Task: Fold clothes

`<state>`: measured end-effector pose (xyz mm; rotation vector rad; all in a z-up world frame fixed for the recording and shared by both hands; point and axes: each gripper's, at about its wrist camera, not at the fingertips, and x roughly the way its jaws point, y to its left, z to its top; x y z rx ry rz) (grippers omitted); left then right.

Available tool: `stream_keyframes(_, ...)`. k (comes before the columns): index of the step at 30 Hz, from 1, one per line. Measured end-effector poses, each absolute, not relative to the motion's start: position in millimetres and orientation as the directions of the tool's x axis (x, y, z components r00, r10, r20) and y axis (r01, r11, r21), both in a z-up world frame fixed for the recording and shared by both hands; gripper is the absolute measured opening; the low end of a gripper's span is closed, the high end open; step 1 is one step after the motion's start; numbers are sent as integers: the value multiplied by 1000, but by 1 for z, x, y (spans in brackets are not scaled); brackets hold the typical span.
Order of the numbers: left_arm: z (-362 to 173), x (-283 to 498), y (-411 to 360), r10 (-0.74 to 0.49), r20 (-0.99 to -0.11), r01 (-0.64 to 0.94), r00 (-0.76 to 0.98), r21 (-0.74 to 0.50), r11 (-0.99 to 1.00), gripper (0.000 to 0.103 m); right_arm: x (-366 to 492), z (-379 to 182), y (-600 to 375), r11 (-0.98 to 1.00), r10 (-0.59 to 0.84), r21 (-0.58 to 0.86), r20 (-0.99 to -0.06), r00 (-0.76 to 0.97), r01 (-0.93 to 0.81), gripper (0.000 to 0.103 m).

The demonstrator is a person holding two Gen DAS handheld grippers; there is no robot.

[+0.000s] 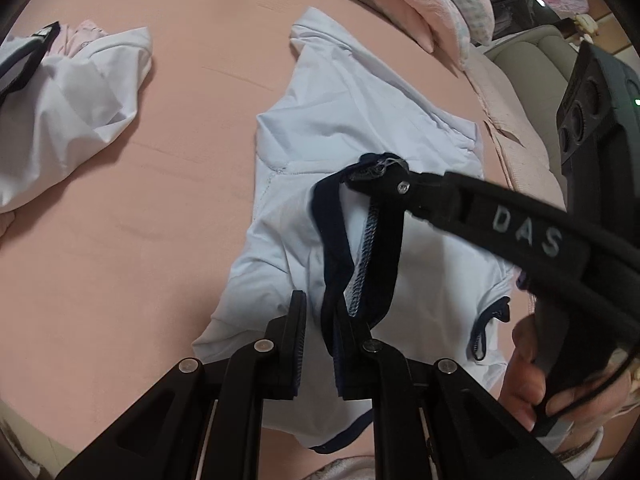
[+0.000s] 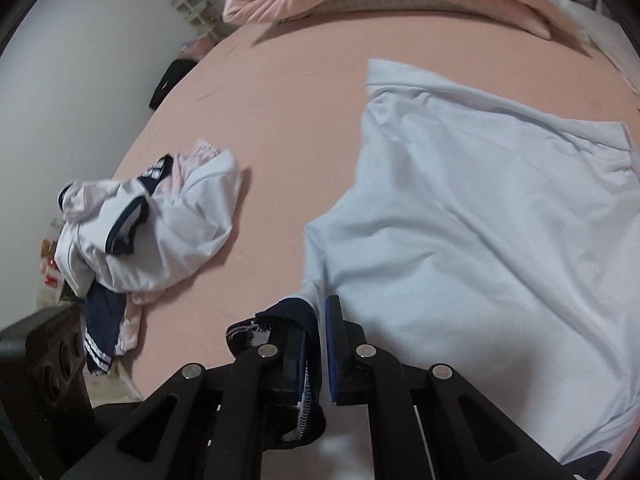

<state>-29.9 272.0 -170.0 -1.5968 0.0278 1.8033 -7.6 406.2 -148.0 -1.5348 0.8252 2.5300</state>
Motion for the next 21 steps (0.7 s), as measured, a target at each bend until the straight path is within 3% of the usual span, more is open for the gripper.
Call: stream_keyframes(21, -175, -8, 287, 482, -871, -551, 98, -451, -702, 10, 29, -180, 451, -724, -196, 458, -854, -482, -516, 6)
